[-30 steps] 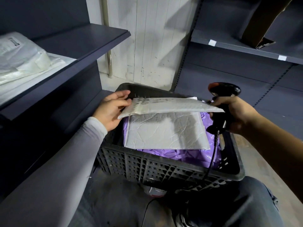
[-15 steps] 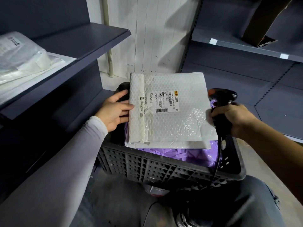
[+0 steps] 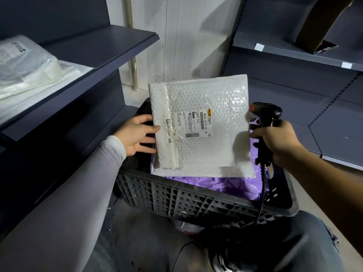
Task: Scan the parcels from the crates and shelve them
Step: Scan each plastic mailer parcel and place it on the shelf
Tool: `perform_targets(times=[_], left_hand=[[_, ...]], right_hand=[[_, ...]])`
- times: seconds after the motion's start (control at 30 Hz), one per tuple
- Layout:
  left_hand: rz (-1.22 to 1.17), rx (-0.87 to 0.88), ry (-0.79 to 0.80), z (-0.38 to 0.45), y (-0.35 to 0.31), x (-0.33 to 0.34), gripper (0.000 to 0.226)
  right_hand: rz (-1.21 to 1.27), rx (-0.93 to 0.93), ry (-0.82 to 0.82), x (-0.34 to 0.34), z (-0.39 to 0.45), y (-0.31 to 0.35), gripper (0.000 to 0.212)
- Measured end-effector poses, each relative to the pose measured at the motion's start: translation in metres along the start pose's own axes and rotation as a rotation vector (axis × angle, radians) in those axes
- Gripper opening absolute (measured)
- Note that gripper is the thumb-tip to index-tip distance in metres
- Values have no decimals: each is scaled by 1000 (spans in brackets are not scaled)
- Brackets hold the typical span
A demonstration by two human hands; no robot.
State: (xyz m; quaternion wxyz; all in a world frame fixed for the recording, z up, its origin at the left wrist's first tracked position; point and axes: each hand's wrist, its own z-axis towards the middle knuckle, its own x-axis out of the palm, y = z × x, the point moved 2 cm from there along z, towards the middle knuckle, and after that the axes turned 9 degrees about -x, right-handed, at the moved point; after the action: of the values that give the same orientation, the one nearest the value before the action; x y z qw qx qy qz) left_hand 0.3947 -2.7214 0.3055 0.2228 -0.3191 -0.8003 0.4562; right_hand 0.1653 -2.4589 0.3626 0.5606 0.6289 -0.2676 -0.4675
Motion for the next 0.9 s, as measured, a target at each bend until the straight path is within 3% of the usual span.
perform_targets(times=[0.2, 0.4, 0.57, 0.9], left_hand=[[-26, 85, -35, 0, -2, 5, 26], [-27, 107, -89, 5, -1, 4, 26], [-25, 86, -108, 9, 2, 3, 29], [-37, 70, -116, 12, 7, 2, 31]], right_hand=[[24, -15, 19, 8, -5, -3, 25], [48, 24, 235, 33, -28, -7, 12], [2, 1, 333, 57, -54, -6, 17], [8, -58, 339, 84, -79, 3, 15]])
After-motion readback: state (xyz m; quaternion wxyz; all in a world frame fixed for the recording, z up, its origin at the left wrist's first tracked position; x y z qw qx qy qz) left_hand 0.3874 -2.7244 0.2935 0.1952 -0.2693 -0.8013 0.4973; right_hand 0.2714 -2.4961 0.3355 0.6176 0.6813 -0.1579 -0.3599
